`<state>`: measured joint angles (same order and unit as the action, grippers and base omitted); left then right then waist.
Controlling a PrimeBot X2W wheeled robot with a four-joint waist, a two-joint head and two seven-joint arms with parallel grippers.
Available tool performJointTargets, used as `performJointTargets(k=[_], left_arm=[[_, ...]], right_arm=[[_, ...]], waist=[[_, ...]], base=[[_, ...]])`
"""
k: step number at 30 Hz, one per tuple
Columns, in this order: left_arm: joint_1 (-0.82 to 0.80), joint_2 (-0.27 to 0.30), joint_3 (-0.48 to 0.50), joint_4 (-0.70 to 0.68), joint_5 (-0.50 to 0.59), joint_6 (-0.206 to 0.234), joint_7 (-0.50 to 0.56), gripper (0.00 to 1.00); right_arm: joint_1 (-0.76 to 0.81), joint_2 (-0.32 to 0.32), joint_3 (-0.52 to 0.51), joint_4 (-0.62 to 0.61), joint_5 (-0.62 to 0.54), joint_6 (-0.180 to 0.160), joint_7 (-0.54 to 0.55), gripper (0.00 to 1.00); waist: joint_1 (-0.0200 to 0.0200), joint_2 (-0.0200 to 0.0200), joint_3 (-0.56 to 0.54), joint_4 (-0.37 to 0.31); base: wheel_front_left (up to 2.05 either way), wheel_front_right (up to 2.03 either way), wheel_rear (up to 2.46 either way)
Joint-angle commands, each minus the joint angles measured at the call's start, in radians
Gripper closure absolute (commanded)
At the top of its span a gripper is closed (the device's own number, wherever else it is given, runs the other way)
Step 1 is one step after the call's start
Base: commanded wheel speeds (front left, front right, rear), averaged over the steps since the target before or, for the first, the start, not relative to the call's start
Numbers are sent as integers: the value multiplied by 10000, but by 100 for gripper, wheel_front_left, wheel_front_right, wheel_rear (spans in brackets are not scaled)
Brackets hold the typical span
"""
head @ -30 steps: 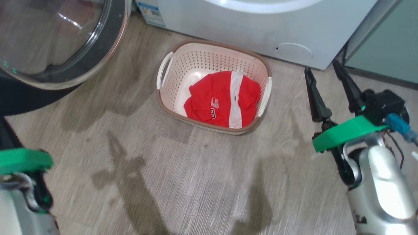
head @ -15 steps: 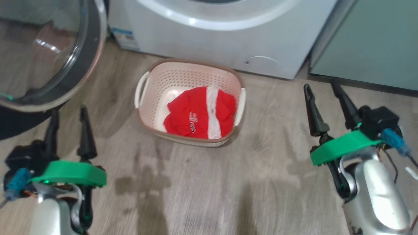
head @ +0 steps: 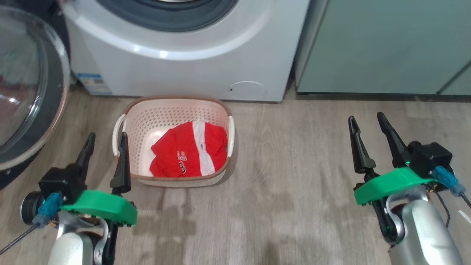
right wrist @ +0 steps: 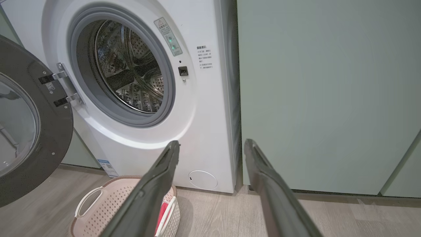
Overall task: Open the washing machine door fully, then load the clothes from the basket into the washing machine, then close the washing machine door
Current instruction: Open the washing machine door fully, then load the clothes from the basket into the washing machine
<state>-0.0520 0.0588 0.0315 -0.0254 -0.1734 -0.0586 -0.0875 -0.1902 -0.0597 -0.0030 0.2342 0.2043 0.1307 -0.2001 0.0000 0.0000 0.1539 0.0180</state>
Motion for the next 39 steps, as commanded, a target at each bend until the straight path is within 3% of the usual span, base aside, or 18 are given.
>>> performJointTargets(k=[1, 9, 39], left_arm=[[-119, 197, 271, -430, 117, 0, 35, 0], [197, 198, 202, -475, 60, 98, 190, 0], [116, 383, -20, -362, -85, 250, 287, 0]], right_arm=[[-33, 91, 173, -348, 83, 0, -113, 0], [363, 93, 80, -490, 208, 0, -86, 0], [342, 95, 21, -577, 231, 0, -2, 0]], waist=[[0, 0, -217, -264], [0, 0, -532, -558], [0, 0, -482, -561]], base=[[0, 0, 0], [0, 0, 0], [8, -8, 0]])
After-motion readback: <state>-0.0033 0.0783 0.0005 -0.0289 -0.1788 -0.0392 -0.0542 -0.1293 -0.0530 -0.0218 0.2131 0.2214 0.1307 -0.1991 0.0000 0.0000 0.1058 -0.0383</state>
